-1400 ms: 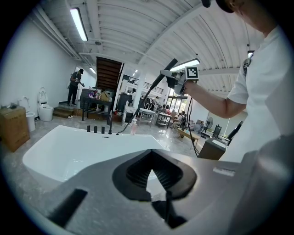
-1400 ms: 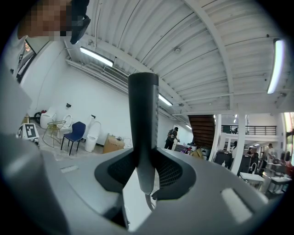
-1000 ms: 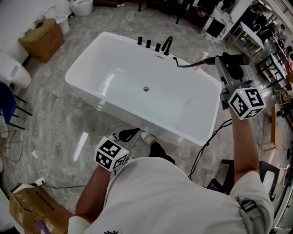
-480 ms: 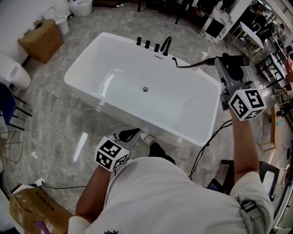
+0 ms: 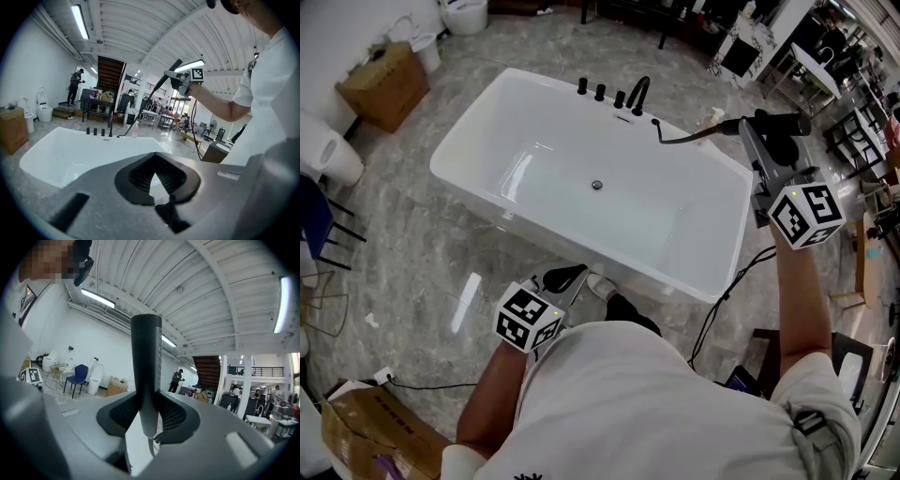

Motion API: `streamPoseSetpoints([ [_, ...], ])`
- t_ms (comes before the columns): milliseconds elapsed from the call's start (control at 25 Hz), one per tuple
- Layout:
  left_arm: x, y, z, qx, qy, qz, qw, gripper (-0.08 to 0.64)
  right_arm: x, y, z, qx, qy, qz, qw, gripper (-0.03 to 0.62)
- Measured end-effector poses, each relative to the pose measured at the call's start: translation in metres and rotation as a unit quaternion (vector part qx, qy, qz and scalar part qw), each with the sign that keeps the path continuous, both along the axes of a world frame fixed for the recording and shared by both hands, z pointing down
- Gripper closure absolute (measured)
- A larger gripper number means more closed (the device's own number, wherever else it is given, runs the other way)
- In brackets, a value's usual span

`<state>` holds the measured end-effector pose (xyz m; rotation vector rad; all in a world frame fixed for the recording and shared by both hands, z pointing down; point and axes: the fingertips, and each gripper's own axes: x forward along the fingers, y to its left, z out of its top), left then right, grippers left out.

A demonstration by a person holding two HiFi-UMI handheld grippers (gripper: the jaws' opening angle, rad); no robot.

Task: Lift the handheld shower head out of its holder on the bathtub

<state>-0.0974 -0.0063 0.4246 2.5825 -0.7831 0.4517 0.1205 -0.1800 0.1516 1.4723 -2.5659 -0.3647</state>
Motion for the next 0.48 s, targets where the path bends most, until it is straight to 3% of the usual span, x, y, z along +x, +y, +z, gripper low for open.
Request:
streamPoseSetpoints([
  [480,0.008,-0.041,0.002,-0.009,-0.002,-0.007,0.9999,0.554,0.012,-0.035,-0.002,-0.009,0.003,-0.010,1.000,0.446],
])
